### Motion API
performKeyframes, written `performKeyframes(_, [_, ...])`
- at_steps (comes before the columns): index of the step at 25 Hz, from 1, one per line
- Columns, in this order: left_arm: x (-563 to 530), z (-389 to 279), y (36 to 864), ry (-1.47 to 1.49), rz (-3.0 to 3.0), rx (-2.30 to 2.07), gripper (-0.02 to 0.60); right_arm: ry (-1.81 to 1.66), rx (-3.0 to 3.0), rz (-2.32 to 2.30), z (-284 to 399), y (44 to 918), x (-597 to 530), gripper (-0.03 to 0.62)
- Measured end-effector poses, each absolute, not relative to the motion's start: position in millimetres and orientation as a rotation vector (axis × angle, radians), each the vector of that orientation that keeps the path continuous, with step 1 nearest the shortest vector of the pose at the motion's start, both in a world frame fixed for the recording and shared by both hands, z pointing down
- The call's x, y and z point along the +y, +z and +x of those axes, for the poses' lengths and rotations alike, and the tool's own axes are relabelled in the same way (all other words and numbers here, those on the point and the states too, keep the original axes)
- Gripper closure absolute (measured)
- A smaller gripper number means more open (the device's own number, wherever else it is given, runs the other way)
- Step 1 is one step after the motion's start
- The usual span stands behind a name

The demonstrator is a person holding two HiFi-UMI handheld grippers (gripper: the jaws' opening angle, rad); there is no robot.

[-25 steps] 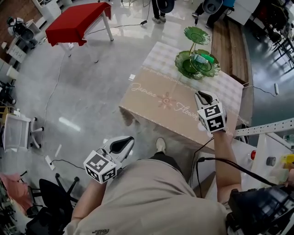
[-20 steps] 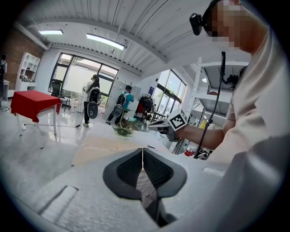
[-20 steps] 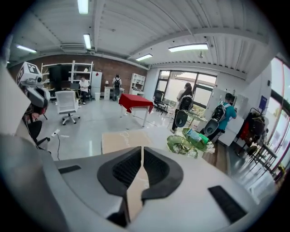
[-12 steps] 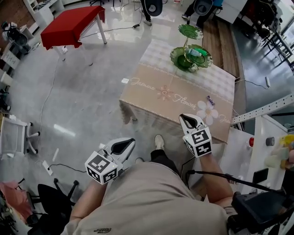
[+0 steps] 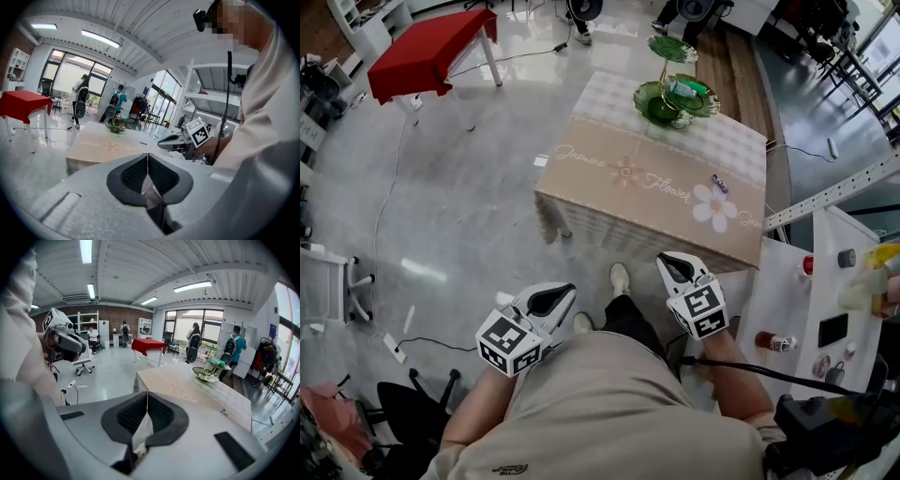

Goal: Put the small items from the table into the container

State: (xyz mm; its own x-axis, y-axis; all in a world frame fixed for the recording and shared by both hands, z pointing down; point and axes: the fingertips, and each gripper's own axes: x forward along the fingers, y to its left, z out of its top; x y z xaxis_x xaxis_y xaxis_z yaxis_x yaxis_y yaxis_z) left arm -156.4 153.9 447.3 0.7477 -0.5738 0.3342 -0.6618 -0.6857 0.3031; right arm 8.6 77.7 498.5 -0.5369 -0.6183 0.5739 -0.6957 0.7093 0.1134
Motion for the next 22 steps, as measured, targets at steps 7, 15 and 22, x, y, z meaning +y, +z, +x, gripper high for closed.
performKeyframes(7, [148.0, -143.1, 453.9, 0.298, 2.534, -0.886, 0.572, 0.188, -2.27, 1.071, 41.7, 509.8, 69.2, 0.574])
performKeyframes(15, [104.7, -123.6, 459.1, 0.32, 2.501, -0.868, 0.572, 0.167, -2.142, 1.142, 113.8, 548.3, 10.1, 0.571])
performKeyframes(22, [41.7, -90.6, 449.3, 0.345, 2.504, -0.865, 0.572, 0.186, -2.041, 1.192, 191.7, 588.6, -68.6, 0.5])
